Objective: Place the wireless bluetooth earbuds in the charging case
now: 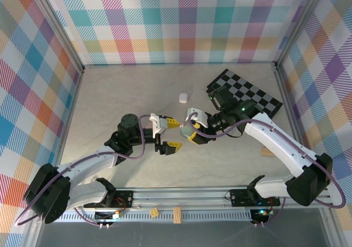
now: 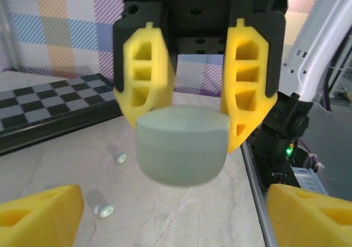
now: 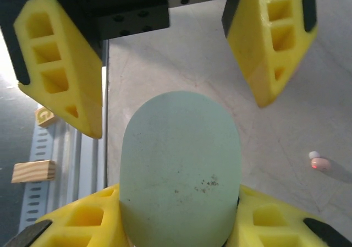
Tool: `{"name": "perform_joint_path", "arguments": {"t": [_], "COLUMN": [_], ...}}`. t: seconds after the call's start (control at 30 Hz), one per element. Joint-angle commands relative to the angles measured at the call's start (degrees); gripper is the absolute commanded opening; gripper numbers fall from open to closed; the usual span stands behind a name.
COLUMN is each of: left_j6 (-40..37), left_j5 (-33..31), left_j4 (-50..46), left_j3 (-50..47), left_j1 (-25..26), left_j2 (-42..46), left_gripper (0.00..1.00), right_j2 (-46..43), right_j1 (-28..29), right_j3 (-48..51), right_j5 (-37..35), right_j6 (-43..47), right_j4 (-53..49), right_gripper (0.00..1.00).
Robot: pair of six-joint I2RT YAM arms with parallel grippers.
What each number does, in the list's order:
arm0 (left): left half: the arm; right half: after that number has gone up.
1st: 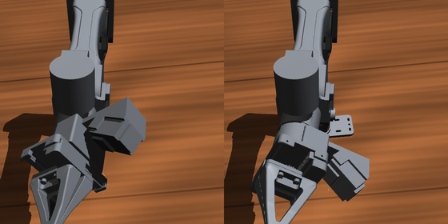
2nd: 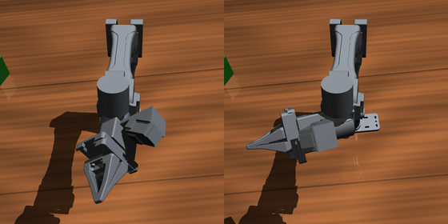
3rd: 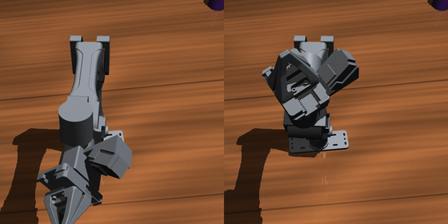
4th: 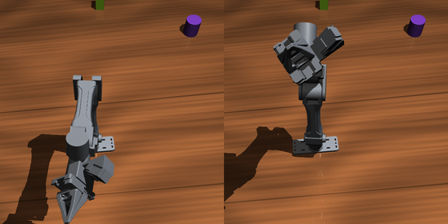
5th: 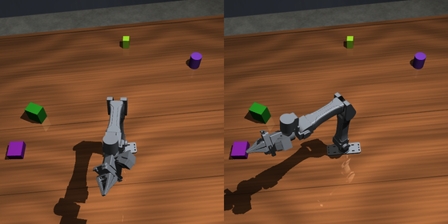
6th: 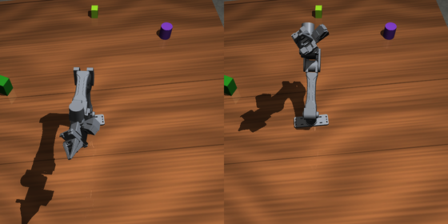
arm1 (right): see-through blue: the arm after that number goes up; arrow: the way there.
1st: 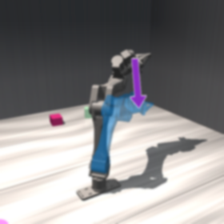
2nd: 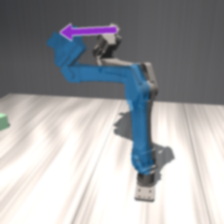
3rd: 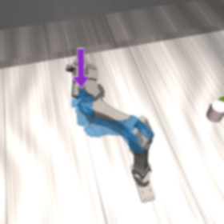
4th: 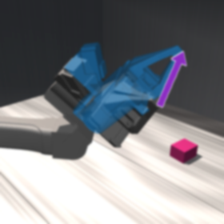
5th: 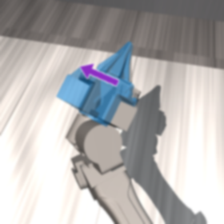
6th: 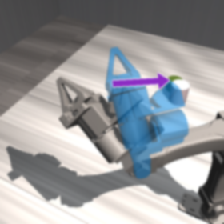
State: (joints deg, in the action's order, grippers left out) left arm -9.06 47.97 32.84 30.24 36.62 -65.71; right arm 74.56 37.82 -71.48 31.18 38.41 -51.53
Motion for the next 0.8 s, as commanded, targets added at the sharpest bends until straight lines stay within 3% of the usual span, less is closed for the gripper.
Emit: {"name": "perform_joint_path", "arguments": {"t": [0.0,0.53,0.67,0.77], "left_j6": [0.7,-0.6,-0.7,-0.6], "left_j5": [4.5,5.8,5.5,4.7], "left_j4": [0.8,-4.5,-4.8,-4.9], "left_j3": [2.4,6.1,6.1,6.1], "left_j1": [1.1,3.9,4.0,4.0], "left_j2": [-1.3,-4.1,-4.4,-4.5], "left_gripper": [0.81,0.58,0.57,0.62], "right_j2": [1.0,1.7,1.2,0.6], "right_j1": [0.0,0.2,0.1,0.1], "right_j3": [-2.1,-2.0,-1.8,-1.4], "right_j5": [4.4,3.8,3.9,3.8], "right_j6": [2.2,2.9,2.9,2.7], "right_j4": [-2.4,-2.3,-1.6,-0.7], "right_gripper": [0.25,0.24,0.24,0.24]}}
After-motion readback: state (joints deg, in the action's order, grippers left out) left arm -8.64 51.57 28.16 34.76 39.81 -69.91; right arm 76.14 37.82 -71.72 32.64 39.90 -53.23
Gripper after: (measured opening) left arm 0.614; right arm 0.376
